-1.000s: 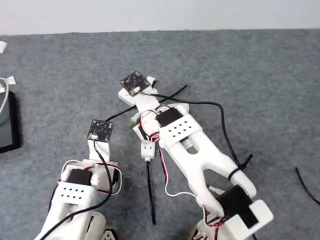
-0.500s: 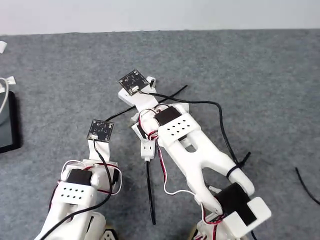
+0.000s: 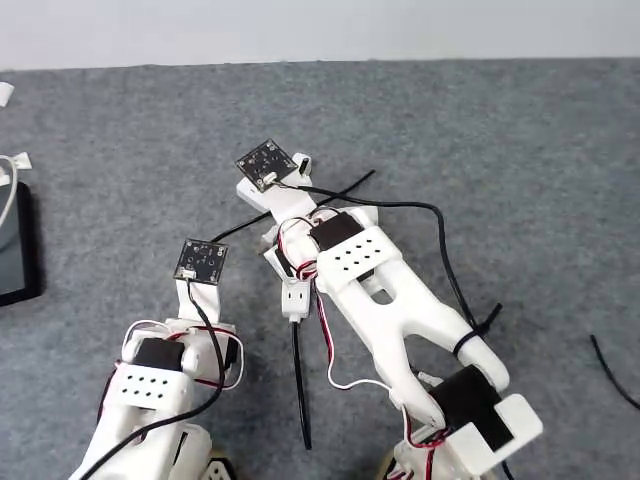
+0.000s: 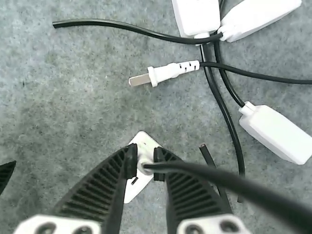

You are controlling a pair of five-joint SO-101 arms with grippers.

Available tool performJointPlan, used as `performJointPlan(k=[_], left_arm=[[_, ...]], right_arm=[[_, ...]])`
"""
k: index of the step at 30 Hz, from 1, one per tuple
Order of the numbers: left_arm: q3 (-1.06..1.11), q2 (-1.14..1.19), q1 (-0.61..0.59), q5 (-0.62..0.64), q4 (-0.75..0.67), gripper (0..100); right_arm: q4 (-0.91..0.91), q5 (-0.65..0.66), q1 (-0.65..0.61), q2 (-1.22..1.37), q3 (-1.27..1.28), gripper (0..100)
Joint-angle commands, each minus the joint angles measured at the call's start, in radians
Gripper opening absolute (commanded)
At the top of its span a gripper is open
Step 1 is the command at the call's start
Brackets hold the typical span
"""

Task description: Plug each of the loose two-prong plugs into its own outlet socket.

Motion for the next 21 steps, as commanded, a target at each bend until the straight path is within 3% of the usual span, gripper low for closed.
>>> performJointPlan(k=[1, 21], left_arm=[[-0.059, 0.002, -0.005, -0.011, -0.025, 2], [-0.059, 0.002, -0.005, -0.011, -0.025, 2]], right_arm=[[-0.013, 0.015, 0.019, -0.028, -0.044, 0.8], [-0.016, 0.04, 0.021, -0.025, 0.031, 0.9]])
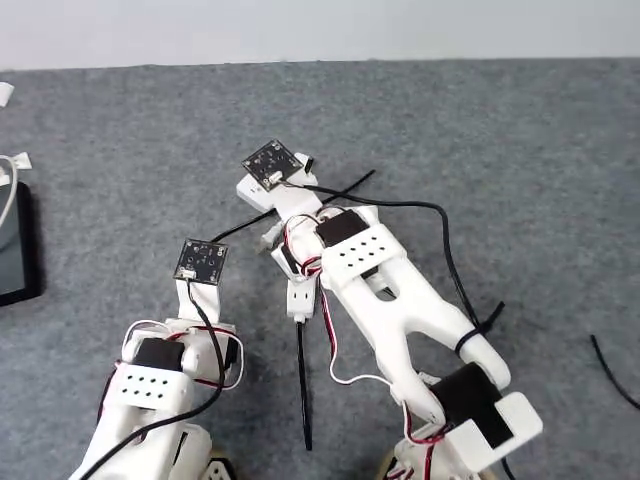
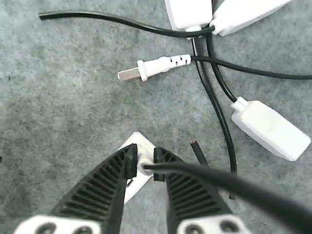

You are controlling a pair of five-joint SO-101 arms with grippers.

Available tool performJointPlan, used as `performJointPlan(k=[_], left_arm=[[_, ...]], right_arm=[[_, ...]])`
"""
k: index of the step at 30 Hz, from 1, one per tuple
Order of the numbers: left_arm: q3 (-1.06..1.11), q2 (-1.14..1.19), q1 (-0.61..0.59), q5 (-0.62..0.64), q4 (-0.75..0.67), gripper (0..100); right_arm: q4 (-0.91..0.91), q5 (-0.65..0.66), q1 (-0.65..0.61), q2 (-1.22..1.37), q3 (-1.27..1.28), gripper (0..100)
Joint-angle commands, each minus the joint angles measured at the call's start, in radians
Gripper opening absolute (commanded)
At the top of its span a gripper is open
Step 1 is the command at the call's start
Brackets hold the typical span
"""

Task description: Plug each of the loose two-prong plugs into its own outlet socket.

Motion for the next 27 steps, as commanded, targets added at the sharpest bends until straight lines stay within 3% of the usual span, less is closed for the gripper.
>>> performJointPlan(k=[1, 9, 18, 23, 27], left_arm=[[-0.059, 0.002, -0.005, -0.011, -0.025, 2], [-0.059, 0.002, -0.006, -0.011, -0.025, 2], [-0.064, 0.002, -0.043, -0.011, -0.029, 2], [-0.068, 0.002, -0.06, -0.011, -0.031, 2], [-0.07, 0.002, -0.075, -0.011, -0.031, 2]], right_arm=[[-0.018, 0.006, -0.012, -0.028, 0.04, 0.9], [-0.091, 0.012, -0.022, -0.01, 0.245, 0.9], [-0.045, -0.002, -0.054, -0.01, 0.212, 5.3], [0.104, -0.19, -0.147, -0.001, 0.064, 20.1], [0.105, -0.293, -0.18, 0.001, 0.035, 22.9]])
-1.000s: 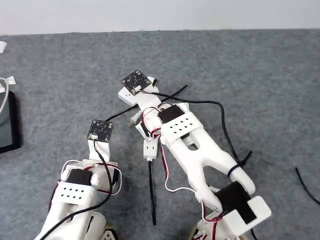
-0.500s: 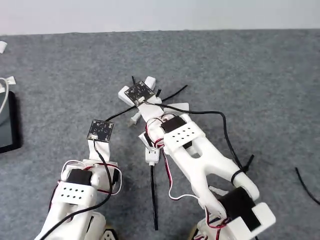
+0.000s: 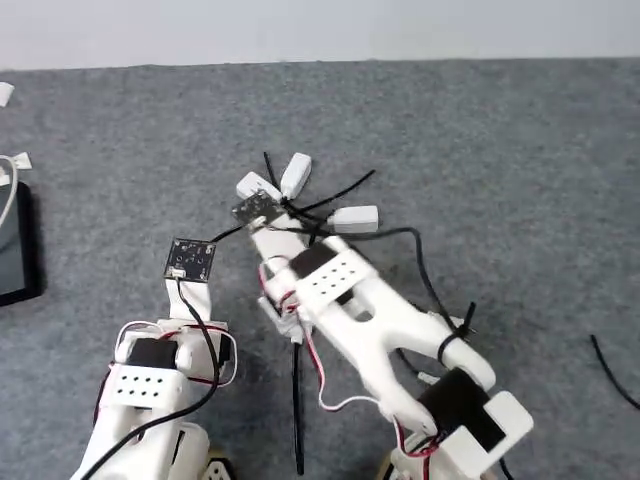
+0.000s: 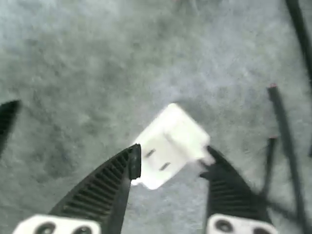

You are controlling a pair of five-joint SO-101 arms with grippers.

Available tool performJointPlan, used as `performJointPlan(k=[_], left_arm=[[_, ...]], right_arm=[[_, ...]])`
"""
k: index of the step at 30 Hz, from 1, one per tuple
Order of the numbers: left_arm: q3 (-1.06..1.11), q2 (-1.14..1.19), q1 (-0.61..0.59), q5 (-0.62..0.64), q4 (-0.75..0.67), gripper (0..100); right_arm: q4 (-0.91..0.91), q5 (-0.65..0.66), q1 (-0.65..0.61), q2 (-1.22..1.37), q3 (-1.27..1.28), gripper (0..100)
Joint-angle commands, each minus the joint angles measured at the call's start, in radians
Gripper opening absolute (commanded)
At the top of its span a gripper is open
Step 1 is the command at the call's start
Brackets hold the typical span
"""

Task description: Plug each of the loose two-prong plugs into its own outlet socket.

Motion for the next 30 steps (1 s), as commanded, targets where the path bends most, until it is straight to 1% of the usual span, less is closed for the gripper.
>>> performJointPlan(k=[1, 7, 12, 14, 16, 17, 19, 21, 22, 25, 28, 30], left_arm=[[-0.077, 0.002, -0.032, -0.011, -0.031, 2], [-0.088, 0.002, -0.066, -0.04, -0.031, 2], [-0.091, 0.002, -0.083, -0.041, -0.031, 2], [-0.099, 0.002, -0.097, -0.041, -0.031, 2], [-0.104, 0.002, -0.103, -0.041, -0.031, 2], [-0.104, 0.002, -0.103, -0.041, -0.029, 2], [-0.104, 0.002, -0.103, -0.041, -0.029, 2], [-0.104, 0.002, -0.103, -0.041, -0.029, 2], [-0.104, 0.002, -0.103, -0.041, -0.029, 2], [-0.104, 0.002, -0.103, -0.043, -0.031, 2], [-0.104, 0.002, -0.103, -0.043, -0.031, 2], [-0.105, 0.002, -0.103, -0.043, -0.031, 2]], right_arm=[[-0.002, -0.086, -0.021, -0.01, -0.06, 22.9], [-0.012, -0.143, -0.041, 0.004, -0.058, 23.0], [-0.047, -0.141, -0.061, 0.166, -0.068, 22.7], [-0.005, -0.141, -0.056, 0.202, -0.121, 22.1], [0.004, -0.141, -0.058, 0.205, -0.14, 15.7], [-0.005, -0.135, -0.056, 0.205, -0.138, 10.7], [-0.01, -0.083, -0.05, 0.2, -0.138, 0.6], [-0.008, -0.046, -0.038, 0.199, -0.137, 2.2], [-0.007, -0.046, -0.028, 0.199, -0.137, 0.8], [0.033, -0.043, 0.005, 0.17, -0.127, 0.8], [0.074, -0.031, 0.053, 0.071, -0.094, 0.8], [0.102, 0.021, 0.094, -0.041, -0.055, 0.8]])
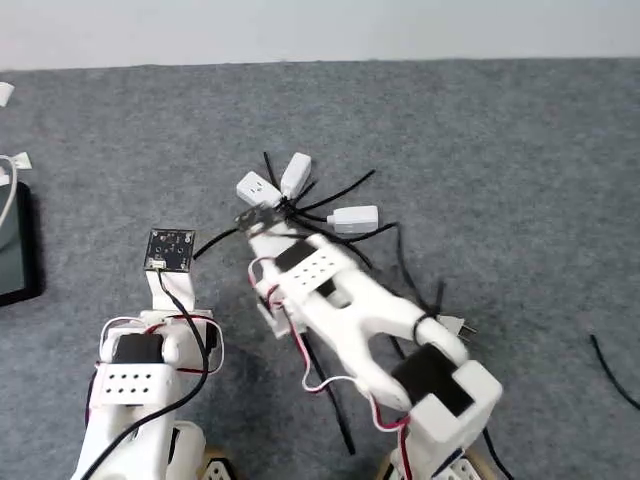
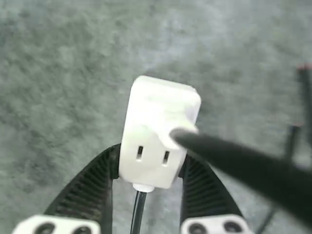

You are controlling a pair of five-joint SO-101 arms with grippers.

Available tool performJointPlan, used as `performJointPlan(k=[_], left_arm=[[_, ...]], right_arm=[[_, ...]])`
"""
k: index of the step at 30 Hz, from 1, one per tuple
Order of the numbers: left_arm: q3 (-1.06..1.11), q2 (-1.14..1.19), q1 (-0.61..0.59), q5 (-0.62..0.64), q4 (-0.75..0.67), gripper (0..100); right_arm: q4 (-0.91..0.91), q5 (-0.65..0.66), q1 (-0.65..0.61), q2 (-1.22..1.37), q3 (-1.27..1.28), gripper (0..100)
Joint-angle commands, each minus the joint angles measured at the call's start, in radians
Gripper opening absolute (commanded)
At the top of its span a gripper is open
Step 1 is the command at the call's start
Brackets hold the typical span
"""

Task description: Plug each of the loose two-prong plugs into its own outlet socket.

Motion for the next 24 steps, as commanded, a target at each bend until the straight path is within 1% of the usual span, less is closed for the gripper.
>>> performJointPlan(k=[1, 4, 6, 9, 13, 16, 20, 22, 24], left_arm=[[-0.056, 0.002, -0.005, -0.011, -0.026, 2], [-0.058, 0.002, -0.002, -0.011, -0.026, 2], [-0.058, 0.002, 0.002, -0.011, -0.026, 2], [-0.056, 0.002, 0.003, -0.011, -0.026, 2], [-0.056, 0.002, 0.003, -0.011, -0.026, 2], [-0.054, 0.005, 0.008, -0.011, -0.026, 2], [-0.021, 0.003, 0.086, -0.011, -0.026, 2], [-0.007, 0.003, 0.127, -0.012, -0.026, 2], [-0.007, 0.003, 0.138, -0.012, -0.026, 2]], right_arm=[[0.071, 0.086, 0.087, -0.24, 0.034, 0.8], [0.191, 0.181, 0.185, -0.472, 0.046, 0.8], [0.285, 0.213, 0.305, -0.63, 0.046, 0.8], [0.378, 0.247, 0.55, -0.814, 0.055, 0.8], [0.395, 0.348, 0.931, -0.947, 0.112, 0.8], [0.311, 0.419, 1.194, -0.975, 0.184, 0.8], [0.079, 0.491, 1.515, -0.937, 0.292, 0.9], [-0.054, 0.512, 1.647, -0.888, 0.336, 0.9], [-0.166, 0.54, 1.75, -0.814, 0.356, 0.9]])
